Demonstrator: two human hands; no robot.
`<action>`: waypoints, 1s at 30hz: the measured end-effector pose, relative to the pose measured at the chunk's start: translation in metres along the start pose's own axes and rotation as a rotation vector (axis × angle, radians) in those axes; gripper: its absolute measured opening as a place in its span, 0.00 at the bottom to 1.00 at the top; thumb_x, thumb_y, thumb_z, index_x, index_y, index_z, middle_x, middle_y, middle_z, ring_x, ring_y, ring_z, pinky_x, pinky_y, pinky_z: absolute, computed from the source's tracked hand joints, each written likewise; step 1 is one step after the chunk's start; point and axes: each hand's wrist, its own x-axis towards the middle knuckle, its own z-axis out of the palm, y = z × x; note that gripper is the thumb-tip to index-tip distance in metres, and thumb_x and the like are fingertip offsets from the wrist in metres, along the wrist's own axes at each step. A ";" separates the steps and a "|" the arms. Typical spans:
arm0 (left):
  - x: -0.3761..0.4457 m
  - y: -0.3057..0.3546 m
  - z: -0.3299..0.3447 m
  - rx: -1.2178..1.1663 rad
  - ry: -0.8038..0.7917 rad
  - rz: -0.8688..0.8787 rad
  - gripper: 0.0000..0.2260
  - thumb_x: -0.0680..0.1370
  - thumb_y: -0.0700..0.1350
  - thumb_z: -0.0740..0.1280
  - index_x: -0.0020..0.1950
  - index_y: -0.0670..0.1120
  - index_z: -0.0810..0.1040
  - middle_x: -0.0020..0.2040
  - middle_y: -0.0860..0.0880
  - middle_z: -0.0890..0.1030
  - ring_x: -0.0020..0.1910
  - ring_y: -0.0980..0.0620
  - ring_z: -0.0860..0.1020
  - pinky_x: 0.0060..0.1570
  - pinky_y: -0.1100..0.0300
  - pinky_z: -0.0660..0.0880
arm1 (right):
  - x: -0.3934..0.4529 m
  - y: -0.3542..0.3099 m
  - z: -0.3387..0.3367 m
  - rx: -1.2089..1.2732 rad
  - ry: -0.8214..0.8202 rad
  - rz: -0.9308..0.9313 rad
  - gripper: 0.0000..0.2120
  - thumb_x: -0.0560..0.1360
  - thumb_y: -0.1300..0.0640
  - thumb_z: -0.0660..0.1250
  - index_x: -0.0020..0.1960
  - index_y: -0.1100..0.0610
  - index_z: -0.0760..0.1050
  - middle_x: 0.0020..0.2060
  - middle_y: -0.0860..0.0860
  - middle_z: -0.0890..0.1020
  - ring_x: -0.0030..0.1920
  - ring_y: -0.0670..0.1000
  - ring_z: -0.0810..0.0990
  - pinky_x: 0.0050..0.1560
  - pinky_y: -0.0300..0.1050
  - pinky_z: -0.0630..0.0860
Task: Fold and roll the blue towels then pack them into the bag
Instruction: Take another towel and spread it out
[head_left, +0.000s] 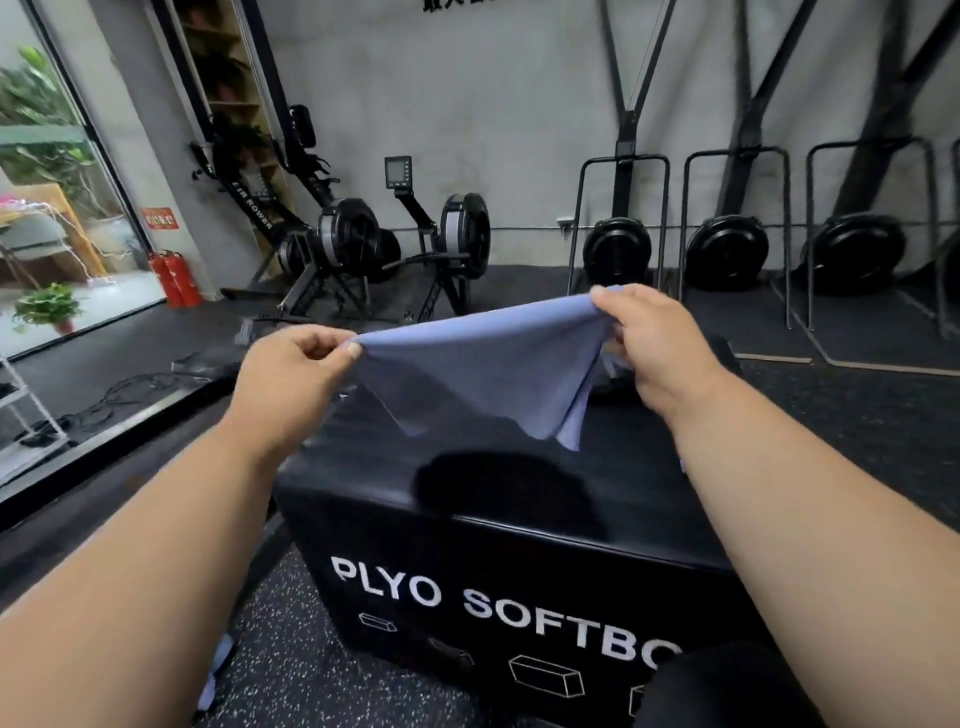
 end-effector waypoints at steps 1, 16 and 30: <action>-0.014 -0.018 0.009 0.017 -0.036 -0.032 0.02 0.80 0.46 0.75 0.49 0.51 0.88 0.39 0.61 0.86 0.38 0.64 0.81 0.43 0.65 0.75 | -0.009 0.021 -0.006 -0.035 0.011 0.024 0.08 0.80 0.54 0.70 0.43 0.52 0.79 0.35 0.47 0.78 0.38 0.48 0.75 0.39 0.44 0.72; -0.158 -0.128 0.067 -0.096 -0.296 -0.456 0.15 0.78 0.39 0.75 0.42 0.60 0.88 0.44 0.56 0.88 0.42 0.57 0.83 0.51 0.57 0.79 | -0.123 0.191 -0.060 -0.293 -0.033 0.449 0.16 0.75 0.49 0.74 0.39 0.58 0.73 0.36 0.49 0.74 0.39 0.50 0.72 0.43 0.48 0.68; -0.135 -0.105 0.030 -0.376 -0.093 -0.446 0.06 0.80 0.42 0.74 0.55 0.49 0.87 0.51 0.53 0.88 0.55 0.54 0.84 0.55 0.59 0.77 | -0.117 0.149 -0.044 -0.064 -0.113 0.262 0.18 0.79 0.51 0.71 0.46 0.67 0.74 0.40 0.54 0.78 0.43 0.52 0.77 0.52 0.51 0.76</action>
